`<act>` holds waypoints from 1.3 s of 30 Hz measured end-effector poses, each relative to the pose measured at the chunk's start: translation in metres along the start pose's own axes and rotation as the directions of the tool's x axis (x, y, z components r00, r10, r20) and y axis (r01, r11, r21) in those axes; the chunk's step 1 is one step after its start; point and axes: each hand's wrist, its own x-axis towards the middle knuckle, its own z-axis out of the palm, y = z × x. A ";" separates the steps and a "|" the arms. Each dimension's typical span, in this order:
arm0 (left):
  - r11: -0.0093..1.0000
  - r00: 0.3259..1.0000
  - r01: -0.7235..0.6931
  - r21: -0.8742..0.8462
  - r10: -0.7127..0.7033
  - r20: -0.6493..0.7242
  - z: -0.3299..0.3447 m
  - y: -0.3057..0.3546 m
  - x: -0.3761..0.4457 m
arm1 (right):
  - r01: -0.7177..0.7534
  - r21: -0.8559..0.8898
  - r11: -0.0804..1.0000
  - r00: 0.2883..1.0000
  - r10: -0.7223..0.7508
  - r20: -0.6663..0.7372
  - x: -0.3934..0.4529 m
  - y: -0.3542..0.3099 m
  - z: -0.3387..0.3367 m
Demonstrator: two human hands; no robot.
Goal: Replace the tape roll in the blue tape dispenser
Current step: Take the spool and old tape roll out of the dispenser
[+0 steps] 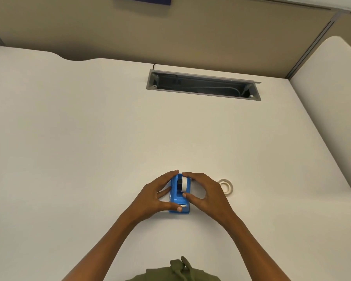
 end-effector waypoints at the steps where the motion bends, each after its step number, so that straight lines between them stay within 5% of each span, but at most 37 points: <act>1: 1.000 1.000 0.000 0.001 0.000 -0.003 0.000 0.000 0.000 | 0.002 0.002 1.000 1.000 -0.002 -0.003 0.001 0.000 0.000; 24: 1.000 1.000 -0.003 0.020 0.004 -0.026 0.002 0.006 -0.003 | -0.101 0.313 0.944 0.988 0.132 -0.079 0.010 -0.018 -0.006; 29: 0.990 0.971 -0.110 0.092 0.126 -0.201 0.001 0.029 -0.008 | -0.096 0.447 0.890 0.989 0.137 -0.060 0.007 -0.029 -0.012; 32: 0.988 0.943 -0.155 -0.014 0.144 -0.299 0.000 0.045 -0.011 | -0.128 0.496 0.859 0.987 0.162 -0.026 0.004 -0.035 -0.015; 39: 0.955 0.960 -0.040 -0.293 -0.045 -0.277 0.008 0.057 -0.012 | -0.203 0.574 0.793 0.972 0.233 0.022 0.001 -0.042 -0.013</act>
